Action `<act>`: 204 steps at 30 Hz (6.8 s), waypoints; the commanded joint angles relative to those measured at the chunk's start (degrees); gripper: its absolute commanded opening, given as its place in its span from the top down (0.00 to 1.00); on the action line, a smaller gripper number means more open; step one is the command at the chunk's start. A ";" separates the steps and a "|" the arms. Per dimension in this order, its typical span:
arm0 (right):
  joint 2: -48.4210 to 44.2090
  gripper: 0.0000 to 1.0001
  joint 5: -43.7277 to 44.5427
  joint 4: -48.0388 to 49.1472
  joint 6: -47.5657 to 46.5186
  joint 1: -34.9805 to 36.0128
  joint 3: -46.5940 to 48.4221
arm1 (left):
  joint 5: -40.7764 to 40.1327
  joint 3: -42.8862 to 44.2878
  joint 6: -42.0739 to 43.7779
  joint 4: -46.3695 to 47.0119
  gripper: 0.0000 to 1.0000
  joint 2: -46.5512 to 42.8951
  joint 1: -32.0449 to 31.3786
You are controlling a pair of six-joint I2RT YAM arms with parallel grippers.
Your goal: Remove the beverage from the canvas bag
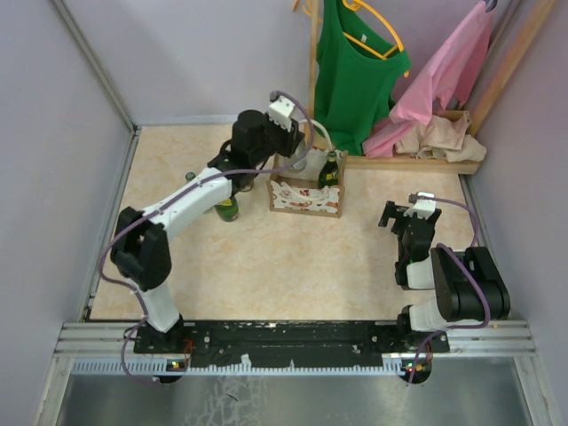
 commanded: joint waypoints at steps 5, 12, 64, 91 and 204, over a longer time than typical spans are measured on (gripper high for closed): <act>0.14 0.01 0.27 3.15 -0.65 0.54 2.03 | -0.78 -4.43 2.00 13.30 1.00 -18.05 -0.52; 0.14 0.01 0.31 3.15 -0.69 0.53 2.03 | -9.77 -13.09 4.03 9.66 1.00 -27.36 -0.57; 0.14 0.01 0.27 3.15 -0.74 0.54 1.99 | -16.43 -45.80 -7.58 18.10 0.96 -32.01 -0.42; 0.14 0.01 0.34 3.15 -0.73 0.51 2.03 | -13.18 -39.68 -5.23 16.66 0.37 -32.68 -0.38; 0.14 0.01 0.30 3.15 -0.66 0.54 2.03 | -5.13 -5.72 4.77 14.77 1.00 -21.09 -5.50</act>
